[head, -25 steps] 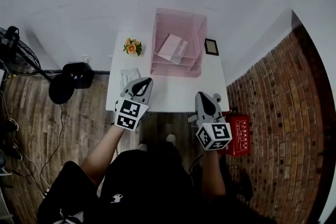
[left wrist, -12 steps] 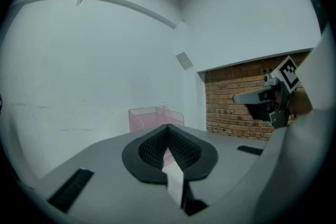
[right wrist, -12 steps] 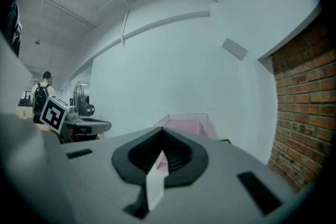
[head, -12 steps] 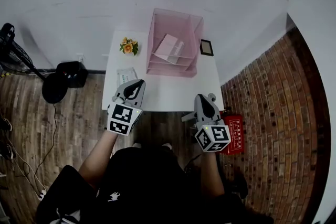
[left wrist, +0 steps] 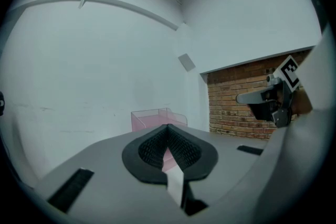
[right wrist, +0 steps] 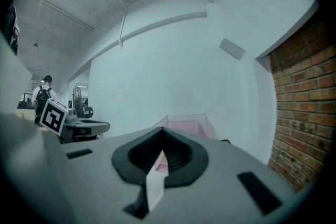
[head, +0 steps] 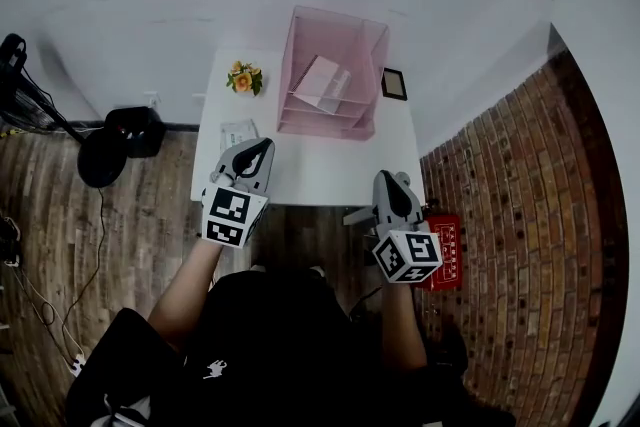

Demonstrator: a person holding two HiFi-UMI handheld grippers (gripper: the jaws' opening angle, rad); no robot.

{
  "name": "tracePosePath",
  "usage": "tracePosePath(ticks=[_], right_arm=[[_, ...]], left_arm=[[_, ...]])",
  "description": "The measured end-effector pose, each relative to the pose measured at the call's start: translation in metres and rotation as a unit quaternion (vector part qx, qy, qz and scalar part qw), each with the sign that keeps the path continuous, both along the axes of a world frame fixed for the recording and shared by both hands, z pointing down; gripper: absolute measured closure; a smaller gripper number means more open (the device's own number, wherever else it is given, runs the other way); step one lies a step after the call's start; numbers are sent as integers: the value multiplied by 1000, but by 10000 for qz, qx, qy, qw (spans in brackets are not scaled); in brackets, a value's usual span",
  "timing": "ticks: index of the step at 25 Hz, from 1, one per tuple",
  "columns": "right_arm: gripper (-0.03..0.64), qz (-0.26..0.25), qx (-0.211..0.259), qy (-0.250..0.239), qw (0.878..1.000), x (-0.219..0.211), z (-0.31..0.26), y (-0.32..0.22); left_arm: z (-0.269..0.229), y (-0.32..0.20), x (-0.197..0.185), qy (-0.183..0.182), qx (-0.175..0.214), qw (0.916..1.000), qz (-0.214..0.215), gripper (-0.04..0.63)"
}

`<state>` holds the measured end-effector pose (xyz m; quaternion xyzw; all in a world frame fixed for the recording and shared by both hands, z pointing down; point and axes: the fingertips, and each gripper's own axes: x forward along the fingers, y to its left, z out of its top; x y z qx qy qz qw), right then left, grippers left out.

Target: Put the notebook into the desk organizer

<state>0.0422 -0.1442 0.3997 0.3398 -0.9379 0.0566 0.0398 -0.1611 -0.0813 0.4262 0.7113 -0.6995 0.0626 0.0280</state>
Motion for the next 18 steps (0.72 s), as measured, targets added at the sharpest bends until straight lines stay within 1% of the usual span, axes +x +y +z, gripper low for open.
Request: tracePosePath(ticks=[7, 12, 18], right_arm=[[615, -37, -50, 7, 10000, -5, 6, -6], [615, -60, -84, 58, 9999, -5, 10, -10], [615, -36, -112, 122, 9999, -4, 15, -19]], left_arm=[[5, -3, 0, 27, -20, 10000, 27, 592], [7, -8, 1, -76, -88, 9999, -25, 592], [11, -18, 1, -40, -94, 9999, -2, 592]])
